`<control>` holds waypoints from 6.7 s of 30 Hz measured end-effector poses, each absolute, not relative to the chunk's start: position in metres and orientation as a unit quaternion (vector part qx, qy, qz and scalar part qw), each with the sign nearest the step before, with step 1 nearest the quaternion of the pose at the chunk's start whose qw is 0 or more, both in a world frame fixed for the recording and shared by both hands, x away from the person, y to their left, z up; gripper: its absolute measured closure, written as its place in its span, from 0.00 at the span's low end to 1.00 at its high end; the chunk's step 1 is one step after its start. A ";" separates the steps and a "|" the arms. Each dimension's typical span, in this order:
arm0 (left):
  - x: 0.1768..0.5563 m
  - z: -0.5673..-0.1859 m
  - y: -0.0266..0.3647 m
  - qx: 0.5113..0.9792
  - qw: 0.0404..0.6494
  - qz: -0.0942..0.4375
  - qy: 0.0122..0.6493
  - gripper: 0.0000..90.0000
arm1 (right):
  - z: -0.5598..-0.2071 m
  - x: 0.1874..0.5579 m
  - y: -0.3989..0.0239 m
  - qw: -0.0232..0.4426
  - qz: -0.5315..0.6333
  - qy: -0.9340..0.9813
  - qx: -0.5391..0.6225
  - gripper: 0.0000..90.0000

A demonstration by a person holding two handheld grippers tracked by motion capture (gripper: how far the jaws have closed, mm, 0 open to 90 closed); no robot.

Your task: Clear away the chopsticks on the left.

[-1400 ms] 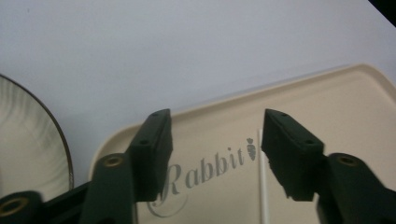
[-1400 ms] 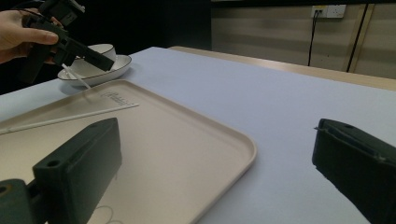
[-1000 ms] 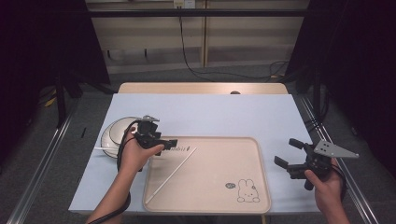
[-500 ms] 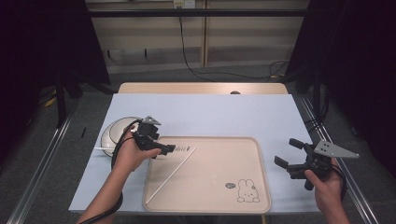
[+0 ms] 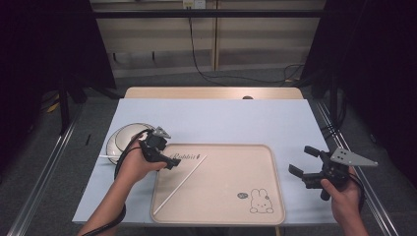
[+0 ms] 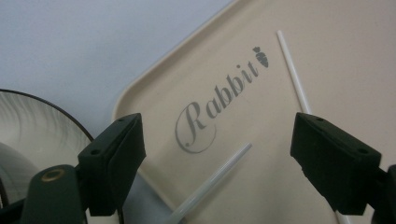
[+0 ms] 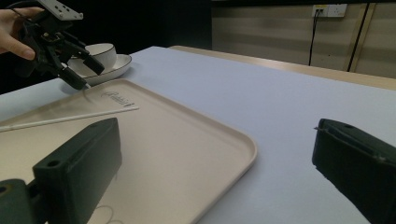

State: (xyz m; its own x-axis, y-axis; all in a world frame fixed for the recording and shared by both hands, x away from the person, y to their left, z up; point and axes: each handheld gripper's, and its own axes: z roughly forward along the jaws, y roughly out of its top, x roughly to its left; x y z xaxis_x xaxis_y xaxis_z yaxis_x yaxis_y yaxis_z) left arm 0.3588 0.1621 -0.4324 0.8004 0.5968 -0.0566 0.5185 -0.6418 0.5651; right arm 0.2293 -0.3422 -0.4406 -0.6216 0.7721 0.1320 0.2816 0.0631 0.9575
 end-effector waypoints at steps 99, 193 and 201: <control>0.356 -0.373 0.182 0.711 0.483 0.090 0.504 0.97 | -0.438 0.228 -0.345 0.219 0.580 0.687 0.379 0.01; 0.366 -0.456 0.160 0.735 0.313 0.094 0.595 0.91 | -0.438 0.228 -0.346 0.218 0.582 0.687 0.376 0.01; 0.367 -0.457 0.157 0.737 0.308 0.098 0.593 0.89 | -0.438 0.228 -0.346 0.217 0.583 0.686 0.377 0.01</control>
State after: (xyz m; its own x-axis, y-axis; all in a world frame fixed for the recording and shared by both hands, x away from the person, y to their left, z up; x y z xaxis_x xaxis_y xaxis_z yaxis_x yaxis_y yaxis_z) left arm 0.3672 0.1575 -0.4566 0.2765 0.9352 -0.2214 0.8147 -0.1060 0.5701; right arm 0.2279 -0.3462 -0.4376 -0.6214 0.7705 0.1420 0.2652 0.0363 0.9635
